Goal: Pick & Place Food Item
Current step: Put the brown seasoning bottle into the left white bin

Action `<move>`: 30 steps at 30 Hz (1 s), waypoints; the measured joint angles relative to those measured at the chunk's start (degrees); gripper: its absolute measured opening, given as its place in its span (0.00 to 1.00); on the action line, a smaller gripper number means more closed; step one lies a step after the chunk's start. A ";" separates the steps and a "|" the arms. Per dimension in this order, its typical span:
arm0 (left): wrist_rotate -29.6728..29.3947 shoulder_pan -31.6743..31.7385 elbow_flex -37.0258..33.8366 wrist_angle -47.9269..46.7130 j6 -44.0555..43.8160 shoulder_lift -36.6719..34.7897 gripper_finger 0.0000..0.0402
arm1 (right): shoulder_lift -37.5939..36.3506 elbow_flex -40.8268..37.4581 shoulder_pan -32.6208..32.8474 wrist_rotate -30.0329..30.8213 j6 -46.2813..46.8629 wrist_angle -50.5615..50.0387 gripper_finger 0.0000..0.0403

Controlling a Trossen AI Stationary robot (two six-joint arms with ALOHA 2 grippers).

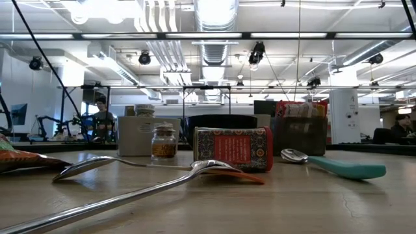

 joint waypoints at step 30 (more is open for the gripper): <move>-1.81 3.24 0.00 -11.16 -15.76 -7.65 0.41 | -0.92 0.00 -0.14 2.38 -1.68 -0.04 0.77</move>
